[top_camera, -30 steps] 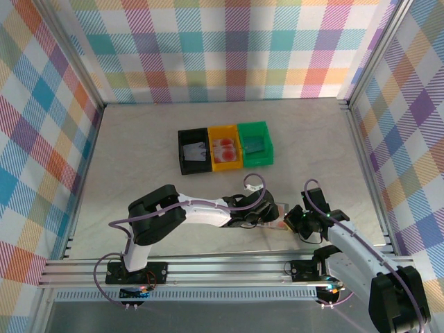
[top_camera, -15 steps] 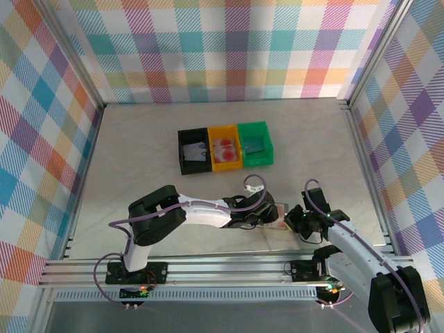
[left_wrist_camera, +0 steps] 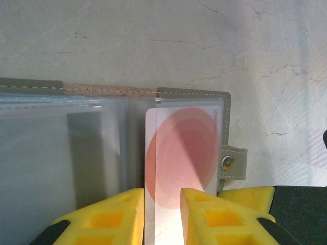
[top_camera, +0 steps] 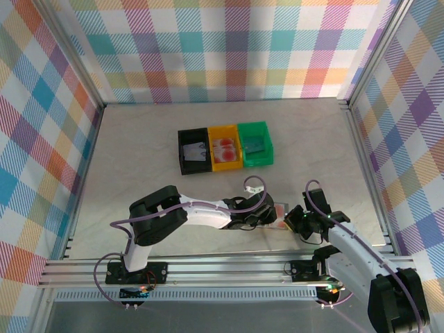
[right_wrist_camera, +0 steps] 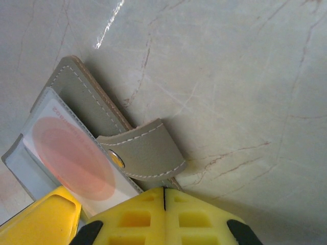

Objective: Take the credit cards out of the card holder

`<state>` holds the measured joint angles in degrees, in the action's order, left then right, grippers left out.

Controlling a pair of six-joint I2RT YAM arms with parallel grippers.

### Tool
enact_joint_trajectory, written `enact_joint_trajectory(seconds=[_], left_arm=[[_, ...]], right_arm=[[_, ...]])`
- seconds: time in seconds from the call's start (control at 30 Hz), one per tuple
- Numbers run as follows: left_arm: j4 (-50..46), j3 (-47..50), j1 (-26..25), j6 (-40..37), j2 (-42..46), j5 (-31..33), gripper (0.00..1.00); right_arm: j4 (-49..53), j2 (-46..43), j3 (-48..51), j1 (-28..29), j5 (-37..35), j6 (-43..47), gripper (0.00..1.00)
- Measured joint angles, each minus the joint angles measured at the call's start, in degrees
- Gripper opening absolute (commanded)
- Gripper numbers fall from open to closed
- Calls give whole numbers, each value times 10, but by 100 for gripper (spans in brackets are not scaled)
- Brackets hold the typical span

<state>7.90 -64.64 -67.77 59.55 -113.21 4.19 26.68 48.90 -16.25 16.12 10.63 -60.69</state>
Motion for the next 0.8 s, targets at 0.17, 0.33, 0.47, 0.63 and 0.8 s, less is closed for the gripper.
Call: enact_joint_trajectory(seconds=[0.17,0.33,0.47,0.63,0.8], left_arm=[[7,6,0,2,0,4,18],[16,14,0,9,0,7,10],[24,20,0,12,0,10,3],[26,21,0,14,0,10,0],[27,21,0,14,0,10,0]], right_arm=[[-1,0,1,0,2,-1,0],[-1,-2,1,0,3,-2,0],[-3,-8,5,0,3,-2,0],[-3,-11,7,0,3,-2,0],[-3,-15,9,0,3,-2,0]])
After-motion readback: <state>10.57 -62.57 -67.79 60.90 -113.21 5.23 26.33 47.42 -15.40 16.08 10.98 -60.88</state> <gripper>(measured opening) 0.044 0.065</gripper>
